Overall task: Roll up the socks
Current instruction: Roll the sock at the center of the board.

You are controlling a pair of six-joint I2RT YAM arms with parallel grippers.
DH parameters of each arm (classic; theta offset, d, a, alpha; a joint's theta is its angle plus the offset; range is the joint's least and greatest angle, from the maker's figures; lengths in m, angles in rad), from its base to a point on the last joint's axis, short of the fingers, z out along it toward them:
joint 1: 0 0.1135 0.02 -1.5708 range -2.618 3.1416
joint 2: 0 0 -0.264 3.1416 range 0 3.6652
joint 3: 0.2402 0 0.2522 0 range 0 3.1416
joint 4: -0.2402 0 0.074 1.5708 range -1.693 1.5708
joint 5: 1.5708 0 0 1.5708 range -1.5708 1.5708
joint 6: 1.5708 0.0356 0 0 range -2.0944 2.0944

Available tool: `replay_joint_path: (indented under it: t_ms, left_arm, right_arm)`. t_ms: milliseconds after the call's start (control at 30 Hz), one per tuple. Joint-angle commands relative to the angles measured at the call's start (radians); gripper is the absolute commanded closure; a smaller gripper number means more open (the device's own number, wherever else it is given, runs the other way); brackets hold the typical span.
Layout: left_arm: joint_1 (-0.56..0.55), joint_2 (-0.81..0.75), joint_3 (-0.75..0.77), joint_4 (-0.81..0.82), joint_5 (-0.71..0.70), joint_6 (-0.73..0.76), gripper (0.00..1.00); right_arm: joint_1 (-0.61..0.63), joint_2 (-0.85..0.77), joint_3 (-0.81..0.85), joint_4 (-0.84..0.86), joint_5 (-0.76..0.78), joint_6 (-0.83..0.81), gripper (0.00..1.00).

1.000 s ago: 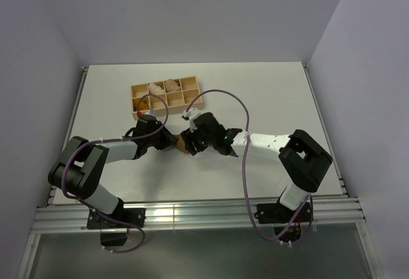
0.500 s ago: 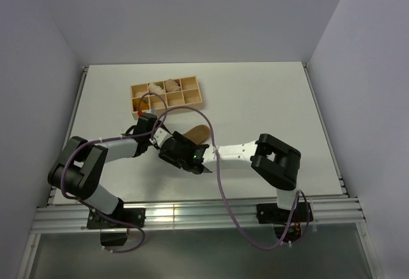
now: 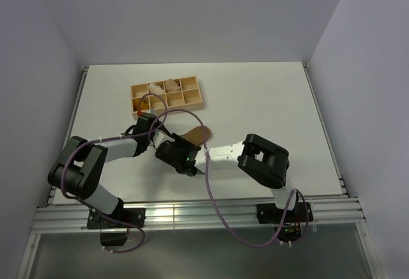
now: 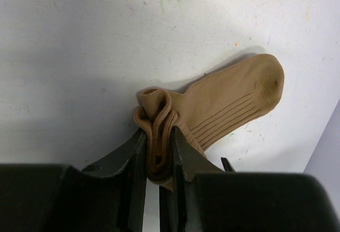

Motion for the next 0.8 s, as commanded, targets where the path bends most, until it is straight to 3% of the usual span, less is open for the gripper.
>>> replay_joint_path:
  t_ms: [0, 233, 433, 533, 567, 667, 767]
  left_arm:
    - [-0.026, 0.008, -0.001, -0.080, 0.000, 0.026, 0.98]
    - [-0.026, -0.001, -0.015, -0.065, 0.001, 0.002, 0.93]
    - [-0.026, -0.018, -0.021, -0.075, -0.017, -0.022, 0.78]
    - [-0.025, -0.038, -0.026, -0.085, -0.034, -0.040, 0.58]
    - [-0.025, -0.043, -0.029, -0.086, -0.045, -0.051, 0.45]
    - [-0.020, -0.069, -0.034, -0.094, -0.072, -0.074, 0.26]
    - [-0.012, -0.098, -0.041, -0.097, -0.089, -0.088, 0.19]
  right_arm:
    - [0.019, 0.053, 0.038, -0.021, -0.023, -0.043, 0.40]
    - [0.019, 0.065, -0.003, -0.016, -0.032, -0.002, 0.70]
    - [0.007, 0.067, -0.039, -0.013, -0.078, 0.041, 0.92]
    - [-0.008, 0.047, -0.063, -0.004, -0.124, 0.069, 0.96]
    - [-0.014, 0.042, -0.069, -0.004, -0.136, 0.075, 0.97]
    - [-0.036, 0.022, -0.092, 0.001, -0.189, 0.098, 0.98]
    - [-0.060, 0.007, -0.115, 0.014, -0.261, 0.116, 0.98]
